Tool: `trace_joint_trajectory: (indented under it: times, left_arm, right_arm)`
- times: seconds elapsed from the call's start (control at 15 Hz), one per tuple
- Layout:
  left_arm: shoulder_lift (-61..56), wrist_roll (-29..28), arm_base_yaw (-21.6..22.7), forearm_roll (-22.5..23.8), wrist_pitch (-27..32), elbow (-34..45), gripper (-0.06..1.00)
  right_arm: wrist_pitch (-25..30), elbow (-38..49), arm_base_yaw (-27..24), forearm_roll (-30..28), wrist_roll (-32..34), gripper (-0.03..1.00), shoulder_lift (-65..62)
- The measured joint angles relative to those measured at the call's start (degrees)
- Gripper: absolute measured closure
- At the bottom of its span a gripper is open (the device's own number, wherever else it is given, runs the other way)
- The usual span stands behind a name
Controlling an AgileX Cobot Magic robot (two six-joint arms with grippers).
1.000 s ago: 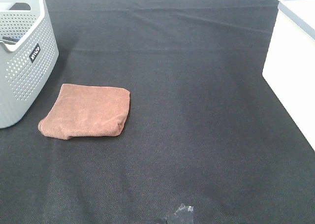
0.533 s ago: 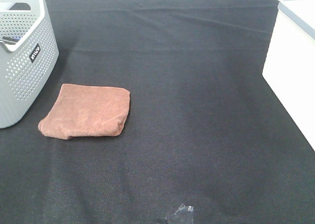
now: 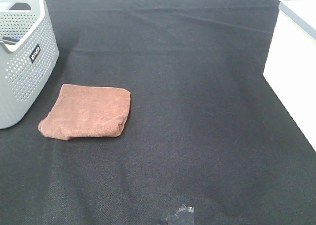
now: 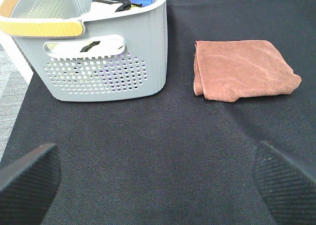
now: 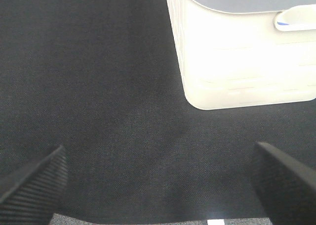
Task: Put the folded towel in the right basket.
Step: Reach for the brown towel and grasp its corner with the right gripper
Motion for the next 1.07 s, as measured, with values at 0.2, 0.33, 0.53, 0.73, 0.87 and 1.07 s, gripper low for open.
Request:
trace_joint_trajectory:
  times: [0.2,0.33,0.53,0.73,0.87,1.07]
  left_arm:
    - [0.0,0.0,0.0,0.0,0.0,0.0,-0.05]
    - [0.0,0.0,0.0,0.0,0.0,0.0,-0.05]
    - [0.0,0.0,0.0,0.0,0.0,0.0,-0.05]
    - [0.0,0.0,0.0,0.0,0.0,0.0,-0.05]
    - [0.0,0.0,0.0,0.0,0.0,0.0,-0.05]
    - [0.0,0.0,0.0,0.0,0.0,0.0,-0.05]
  right_arm:
    - [0.0,0.0,0.0,0.0,0.0,0.0,0.0]
    - [0.0,0.0,0.0,0.0,0.0,0.0,0.0]
    - [0.0,0.0,0.0,0.0,0.0,0.0,0.0]
    - [0.0,0.0,0.0,0.0,0.0,0.0,0.0]
    - [0.0,0.0,0.0,0.0,0.0,0.0,0.0]
    - [0.0,0.0,0.0,0.0,0.0,0.0,0.0]
